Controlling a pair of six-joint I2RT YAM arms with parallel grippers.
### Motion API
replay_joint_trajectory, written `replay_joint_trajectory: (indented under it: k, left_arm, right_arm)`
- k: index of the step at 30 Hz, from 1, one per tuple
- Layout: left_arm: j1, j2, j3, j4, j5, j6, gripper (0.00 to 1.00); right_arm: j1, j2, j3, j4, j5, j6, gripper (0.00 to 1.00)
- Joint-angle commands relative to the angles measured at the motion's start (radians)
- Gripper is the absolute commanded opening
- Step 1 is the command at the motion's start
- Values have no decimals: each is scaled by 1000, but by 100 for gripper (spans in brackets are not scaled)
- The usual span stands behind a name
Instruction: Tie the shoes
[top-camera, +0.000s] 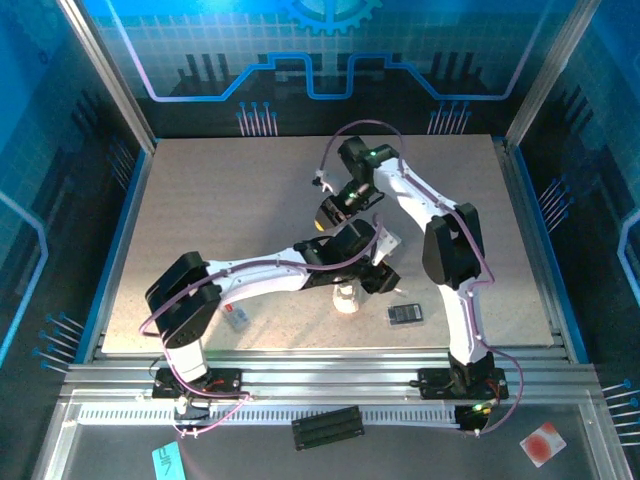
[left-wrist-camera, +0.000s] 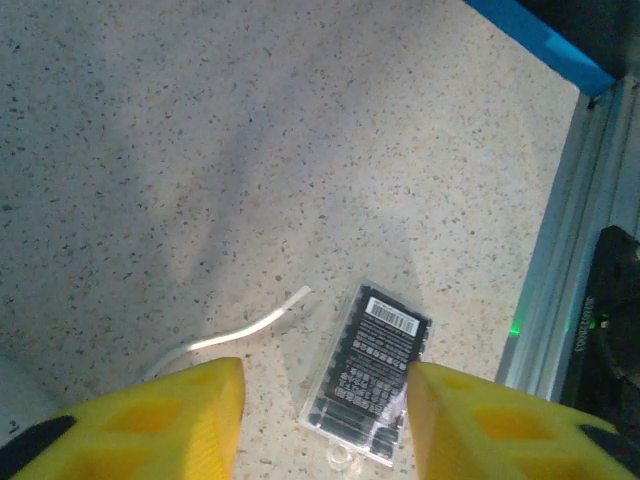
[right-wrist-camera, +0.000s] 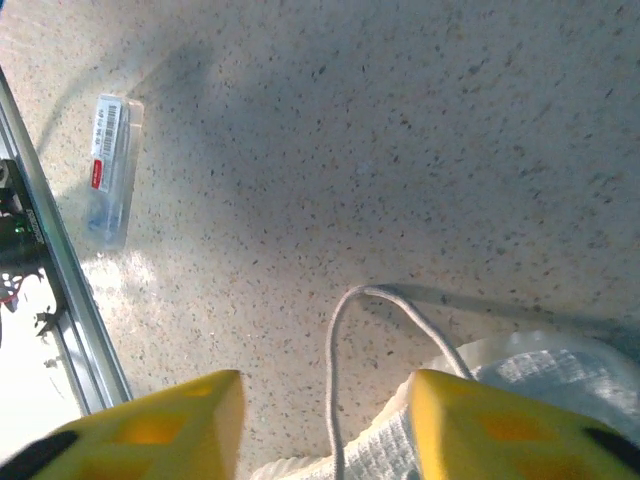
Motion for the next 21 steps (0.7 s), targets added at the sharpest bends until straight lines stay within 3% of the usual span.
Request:
replay_joint_trajectory:
  k: [1,4,7,10,13,18,21]
  left_arm:
    - [24,-118,-8,-25,15,143,53]
    - [102,-215,-51,-80,79,209,54]
    - [206,-311,-101,-125,144,296,54]
    - [322,-382,-170,-146,264,440,54]
    - [397,-425,-250,-126,297,580,58]
    - [464,-389,-295,-146,304,792,62]
    - [481,-331,-287,-149,309,840,62]
  right_arm:
    - [-60,-154,-52,67,-20,39,55]
    - [-120,-283,-194,182,-10,81,57]
    - [-158,-437,-399,276,78,31,58]
    - [-139,-573,-621,337,292,-130,58]
    - [-109,-656,-852,425,463,-274,60]
    - [-96,-749,-1098,532,430,-440,61]
    - [-86,-779,-1178,610,369,-475,62]
